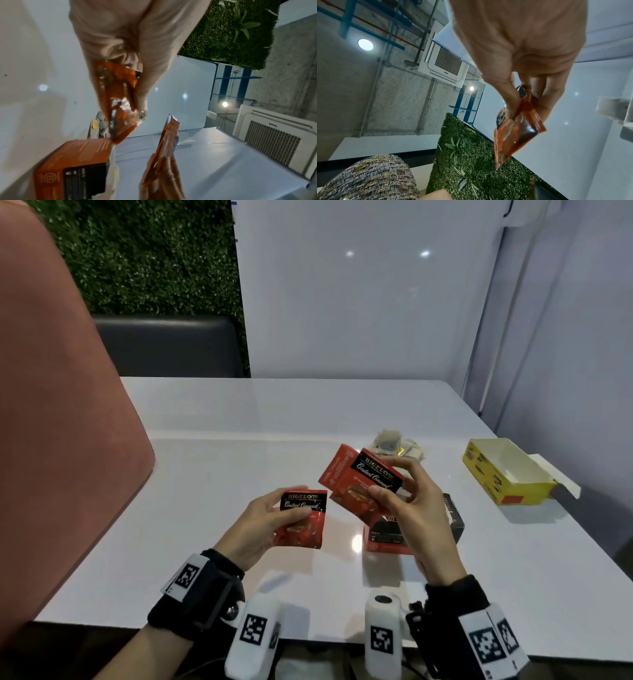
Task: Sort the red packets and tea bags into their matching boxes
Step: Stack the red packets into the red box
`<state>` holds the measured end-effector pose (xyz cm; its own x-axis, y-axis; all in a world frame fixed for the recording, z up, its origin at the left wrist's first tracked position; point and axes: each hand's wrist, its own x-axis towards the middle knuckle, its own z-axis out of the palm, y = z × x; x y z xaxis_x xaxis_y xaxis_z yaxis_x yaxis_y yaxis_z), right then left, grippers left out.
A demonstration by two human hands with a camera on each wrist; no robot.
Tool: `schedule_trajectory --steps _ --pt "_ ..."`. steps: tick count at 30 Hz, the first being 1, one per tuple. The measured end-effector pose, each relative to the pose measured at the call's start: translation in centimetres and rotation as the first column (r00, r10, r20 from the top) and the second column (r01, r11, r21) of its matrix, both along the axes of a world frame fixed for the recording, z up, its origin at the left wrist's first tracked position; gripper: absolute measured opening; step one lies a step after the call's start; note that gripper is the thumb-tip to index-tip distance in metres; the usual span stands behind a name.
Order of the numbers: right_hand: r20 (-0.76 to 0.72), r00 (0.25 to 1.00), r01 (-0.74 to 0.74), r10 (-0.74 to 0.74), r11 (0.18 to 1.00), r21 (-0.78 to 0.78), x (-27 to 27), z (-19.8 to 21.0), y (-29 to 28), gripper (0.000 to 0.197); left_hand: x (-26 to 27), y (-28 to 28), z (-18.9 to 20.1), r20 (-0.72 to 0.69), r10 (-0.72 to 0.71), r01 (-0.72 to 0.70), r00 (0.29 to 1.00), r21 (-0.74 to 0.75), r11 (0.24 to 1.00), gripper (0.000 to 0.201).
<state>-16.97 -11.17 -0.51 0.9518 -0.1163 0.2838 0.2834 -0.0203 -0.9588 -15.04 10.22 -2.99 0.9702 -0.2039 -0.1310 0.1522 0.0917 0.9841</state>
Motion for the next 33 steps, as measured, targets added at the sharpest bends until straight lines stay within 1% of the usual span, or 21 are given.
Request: schedule_trajectory --steps 2,3,5,7,9,10,11,13,14,16,18,21,23,25,26,27,28,29,30,31,33 --pt "-0.013 0.999 -0.032 0.031 0.996 -0.085 -0.2 -0.2 0.2 0.038 0.1 -0.5 0.0 0.045 0.074 -0.075 0.996 0.028 0.997 0.057" --pt "-0.035 0.998 -0.059 0.056 0.994 -0.094 -0.2 -0.4 0.3 0.04 0.2 -0.6 0.1 0.088 0.077 -0.082 0.993 0.058 0.995 0.054" --pt "-0.076 0.994 -0.086 0.08 0.993 -0.085 -0.1 -0.9 0.5 0.039 -0.1 -1.1 0.7 0.148 0.05 -0.065 0.988 0.098 0.993 0.032" --pt "-0.026 0.999 -0.033 0.03 0.995 -0.096 -0.1 -1.1 0.8 0.031 -0.4 -1.3 1.1 0.129 0.032 -0.042 0.991 0.081 0.996 0.02" --pt "0.122 0.99 0.074 -0.064 0.994 -0.079 -0.4 -0.9 1.3 0.025 -0.4 -1.3 1.1 0.081 0.021 -0.024 0.997 0.034 0.999 0.026" --pt "0.26 0.959 0.154 -0.112 0.978 -0.144 -0.6 -0.6 1.4 0.024 -0.5 -1.4 1.1 0.041 0.015 -0.015 0.999 -0.006 1.0 0.035" --pt "0.417 0.904 0.224 -0.094 0.935 -0.274 -0.8 -0.3 1.5 0.023 -0.5 -1.3 1.3 -0.006 0.008 -0.008 1.0 -0.048 0.999 0.047" --pt "0.608 0.784 0.275 0.124 0.809 -0.52 -1.0 -0.8 1.6 0.019 -0.5 -1.1 1.7 -0.105 -0.034 0.019 0.994 -0.148 0.989 0.066" --pt "0.607 0.76 0.242 0.231 0.766 -0.595 -1.1 -1.2 1.5 0.018 -0.4 -0.9 2.0 -0.146 -0.066 0.036 0.987 -0.201 0.979 0.07" --pt "0.568 0.761 0.168 0.313 0.75 -0.639 -1.1 -1.6 0.9 0.016 -0.5 -0.2 2.6 -0.176 -0.14 0.097 0.974 -0.229 0.968 0.062" --pt "0.564 0.77 0.163 0.298 0.763 -0.626 -1.1 -1.4 0.4 0.011 -0.6 0.1 2.7 -0.143 -0.199 0.175 0.97 -0.162 0.971 0.043" --pt "0.599 0.761 0.221 0.249 0.769 -0.6 -0.9 -1.1 0.3 0.009 -0.8 0.2 2.1 -0.104 -0.169 0.158 0.98 -0.108 0.982 0.039" --pt "0.538 0.841 0.237 0.059 0.853 -0.465 -0.8 -1.1 0.5 0.012 -0.5 0.5 1.7 -0.08 -0.074 0.059 0.994 -0.176 0.983 0.038" --pt "0.27 0.949 0.234 -0.163 0.939 -0.252 -1.1 -0.7 0.6 0.016 0.0 0.8 1.7 -0.053 0.035 -0.047 0.998 -0.245 0.968 0.036" --pt "0.085 0.982 0.181 -0.171 0.976 -0.12 -1.2 -0.5 0.7 0.015 0.2 0.8 1.6 -0.036 0.078 -0.084 0.996 -0.259 0.962 0.035" --pt "-0.086 0.994 0.075 -0.068 0.993 0.087 -1.2 -0.5 0.8 0.017 0.3 0.7 1.7 -0.018 0.108 -0.109 0.994 -0.259 0.96 0.032" --pt "-0.206 0.972 -0.039 0.113 0.942 0.334 -1.3 -0.4 1.2 0.021 0.4 0.4 1.7 0.003 0.134 -0.129 0.991 -0.243 0.961 0.029" --pt "-0.257 0.927 -0.101 0.274 0.841 0.532 -1.5 -0.3 1.7 0.025 0.4 0.0 1.8 0.025 0.152 -0.143 0.988 -0.215 0.966 0.026" --pt "-0.27 0.89 -0.127 0.367 0.769 0.627 -1.6 -0.3 2.3 0.027 0.3 -0.6 1.8 0.057 0.163 -0.15 0.985 -0.177 0.973 0.024" --pt "-0.268 0.879 -0.148 0.395 0.76 0.633 -1.5 -0.5 2.9 0.028 0.1 -1.2 1.9 0.095 0.166 -0.152 0.982 -0.142 0.978 0.022" --pt "-0.257 0.917 -0.113 0.306 0.815 0.568 -1.1 -1.1 4.2 0.025 -0.5 -2.5 1.9 0.172 0.152 -0.141 0.973 -0.076 0.987 0.019"
